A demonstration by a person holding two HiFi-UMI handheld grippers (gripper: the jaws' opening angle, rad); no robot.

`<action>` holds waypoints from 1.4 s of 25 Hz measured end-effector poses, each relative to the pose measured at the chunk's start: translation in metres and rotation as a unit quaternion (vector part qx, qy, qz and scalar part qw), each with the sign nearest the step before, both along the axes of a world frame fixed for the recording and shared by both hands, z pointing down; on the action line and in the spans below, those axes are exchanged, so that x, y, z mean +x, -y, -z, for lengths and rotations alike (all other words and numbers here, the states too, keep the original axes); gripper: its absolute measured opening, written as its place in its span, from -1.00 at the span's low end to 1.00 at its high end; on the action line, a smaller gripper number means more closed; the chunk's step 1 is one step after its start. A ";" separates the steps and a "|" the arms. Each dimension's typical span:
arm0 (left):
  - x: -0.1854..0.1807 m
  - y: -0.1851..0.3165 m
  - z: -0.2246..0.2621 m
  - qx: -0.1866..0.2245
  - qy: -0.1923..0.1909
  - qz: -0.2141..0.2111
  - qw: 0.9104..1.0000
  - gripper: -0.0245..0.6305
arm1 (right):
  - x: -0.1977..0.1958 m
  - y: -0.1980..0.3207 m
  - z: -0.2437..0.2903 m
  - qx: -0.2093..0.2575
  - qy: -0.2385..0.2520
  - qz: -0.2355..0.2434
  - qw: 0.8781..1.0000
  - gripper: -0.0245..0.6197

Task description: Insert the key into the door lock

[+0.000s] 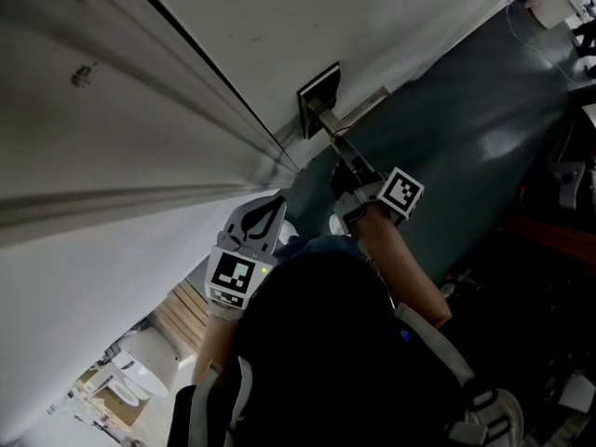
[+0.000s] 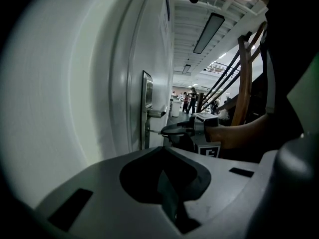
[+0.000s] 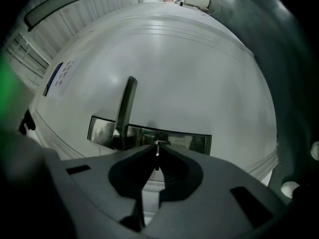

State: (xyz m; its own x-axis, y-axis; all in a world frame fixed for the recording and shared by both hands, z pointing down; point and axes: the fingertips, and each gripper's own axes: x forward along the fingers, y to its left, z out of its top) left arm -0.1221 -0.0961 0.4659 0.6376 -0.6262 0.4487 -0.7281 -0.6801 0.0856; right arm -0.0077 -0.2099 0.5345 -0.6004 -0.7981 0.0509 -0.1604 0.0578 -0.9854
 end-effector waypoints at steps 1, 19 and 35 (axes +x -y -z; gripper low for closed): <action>0.000 0.000 0.000 0.000 0.000 0.002 1.000 -0.90 | 0.000 0.000 0.000 -0.001 0.002 0.000 1.000 -0.82; 0.004 -0.001 -0.002 -0.004 0.003 0.026 1.000 -0.90 | -0.003 0.005 -0.001 -0.018 0.015 0.004 1.000 -0.82; 0.012 0.000 -0.005 -0.009 0.004 0.040 0.999 -0.90 | -0.005 0.014 -0.003 -0.037 0.015 0.023 0.999 -0.82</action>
